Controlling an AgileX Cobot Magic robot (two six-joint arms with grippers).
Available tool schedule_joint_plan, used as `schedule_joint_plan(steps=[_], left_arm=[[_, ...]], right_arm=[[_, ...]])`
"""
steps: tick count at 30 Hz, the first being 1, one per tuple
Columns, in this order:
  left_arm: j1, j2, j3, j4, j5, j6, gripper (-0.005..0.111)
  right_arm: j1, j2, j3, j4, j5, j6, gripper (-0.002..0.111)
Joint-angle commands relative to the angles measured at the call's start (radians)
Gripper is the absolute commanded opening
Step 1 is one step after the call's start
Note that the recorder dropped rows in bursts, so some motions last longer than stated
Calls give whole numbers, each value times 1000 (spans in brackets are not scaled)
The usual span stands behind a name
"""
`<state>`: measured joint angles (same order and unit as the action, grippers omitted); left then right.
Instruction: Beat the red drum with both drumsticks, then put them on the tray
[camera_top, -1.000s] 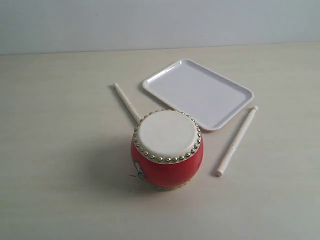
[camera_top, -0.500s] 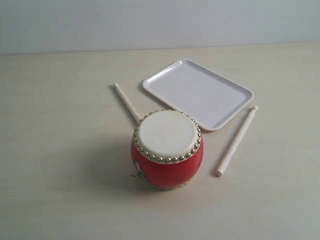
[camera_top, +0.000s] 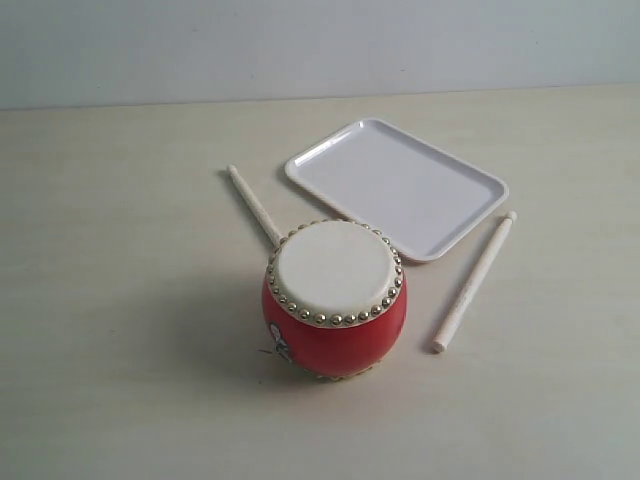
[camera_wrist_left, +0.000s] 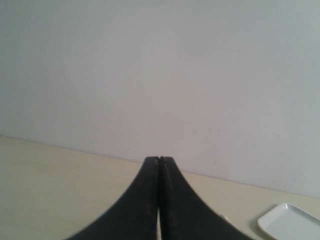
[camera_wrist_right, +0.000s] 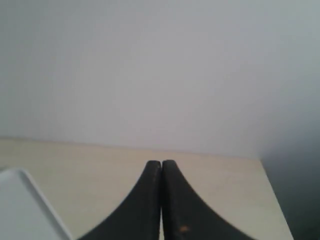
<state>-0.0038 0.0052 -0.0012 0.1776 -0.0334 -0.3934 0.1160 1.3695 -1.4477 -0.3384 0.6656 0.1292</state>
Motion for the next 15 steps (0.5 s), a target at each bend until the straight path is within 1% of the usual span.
schedule_joint_plan(steps=[1, 2, 4, 5, 7, 11, 15], left_arm=[[4, -5, 1, -6, -1, -4, 0], [4, -5, 1, -6, -1, -4, 0], [4, -5, 1, -6, -1, -4, 0], [4, -5, 1, -6, -1, -4, 0], [4, -5, 1, -6, -1, -4, 0], [4, -5, 1, -6, -1, -4, 0], [4, -5, 1, -6, -1, -4, 0]], right_arm=[[2, 191, -200, 261, 273, -283, 0], [8, 238, -241, 345, 333, -357, 0], [37, 314, -300, 441, 426, -435, 0], [94, 390, -346, 459, 490, -465, 0], [149, 461, -376, 455, 536, -467, 0], [256, 589, -442, 464, 556, -494, 7], [329, 694, -498, 472, 556, -504, 14]])
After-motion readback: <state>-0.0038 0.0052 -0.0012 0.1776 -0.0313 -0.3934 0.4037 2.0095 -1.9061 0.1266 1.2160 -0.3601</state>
